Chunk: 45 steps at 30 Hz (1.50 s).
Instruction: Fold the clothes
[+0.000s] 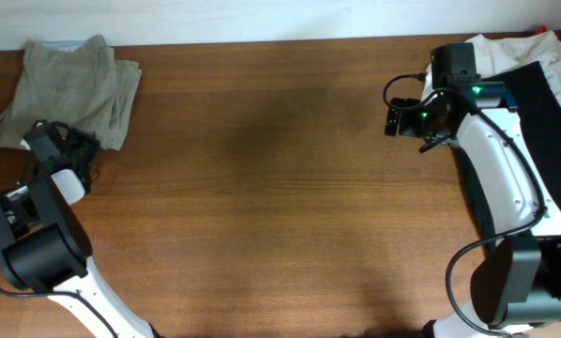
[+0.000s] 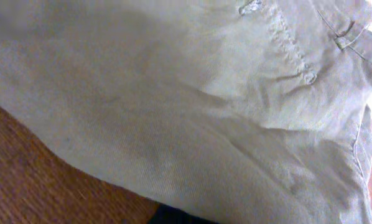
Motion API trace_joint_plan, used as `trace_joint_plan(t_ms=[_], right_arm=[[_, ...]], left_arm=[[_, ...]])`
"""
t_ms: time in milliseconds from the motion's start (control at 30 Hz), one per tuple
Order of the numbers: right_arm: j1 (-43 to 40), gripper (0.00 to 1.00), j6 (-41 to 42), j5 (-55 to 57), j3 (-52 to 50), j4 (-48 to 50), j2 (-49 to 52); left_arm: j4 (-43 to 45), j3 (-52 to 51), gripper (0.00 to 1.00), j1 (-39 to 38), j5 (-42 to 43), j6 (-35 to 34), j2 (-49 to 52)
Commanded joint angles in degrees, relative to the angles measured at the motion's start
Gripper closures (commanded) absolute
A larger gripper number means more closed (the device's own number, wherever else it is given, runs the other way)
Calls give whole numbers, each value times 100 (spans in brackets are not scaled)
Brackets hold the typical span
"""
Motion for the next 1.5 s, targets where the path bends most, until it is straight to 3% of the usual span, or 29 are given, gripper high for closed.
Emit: trace_joint_plan(t_ms=[0,100,133,200,300,333,433,467,533,600,867,967,1033,1100,1133,1233,1467], right_arm=[[-37,1,72,52,85,-2,2],[-37,1,72,52,85,-4,2],[-37,1,70,52,85,-2,2],[-37,1,72,52,85,-2,2],[-37,1,70,52,85,-2,2],[-37,1,72,52,85,-2,2],[-37,1,72,52,85,-2,2],[-37,1,72,52,85,-2,2],[-37,1,72,52,85,-2,2],[-37,1,72,52,85,-2,2],[-37,1,72,52,85,-2,2],[-37,1,72,52,85,-2,2],[-37,1,72,52,85,-2,2],[-37,1,72,52,85,-2,2],[-37,1,72,52,85,-2,2],[-37,1,72,52,85,-2,2],[-37,2,72,52,85,-2,2]], left_arm=[[-37,-153,97,-9,-249,133,286],[-256,-9,81,-13,122,527,254],[-881,133,81,-7,37,525,63],[-1714,271,71,-7,-297,544,-546],[-2721,273,6,-7,-1016,715,-1735],[-3047,273,1,-7,-1040,848,-2090],[-5034,273,1,-7,-787,844,-3637],[-5633,273,1,-7,-203,844,-4266],[-6389,273,1,-7,651,844,-5145],[-7060,273,1,-7,682,841,-5727],[-7541,273,1,-7,619,844,-6168],[-8142,262,1,-96,1362,839,-6225],[-8113,208,1,-671,791,844,-6596],[-7871,-31,1,-2002,-450,940,-7547],[-7617,-415,1,-2535,-597,1554,-8327],[-7222,-1716,1,-2597,-595,2260,-9910],[-3115,-5110,1,-2588,-595,2677,-11630]])
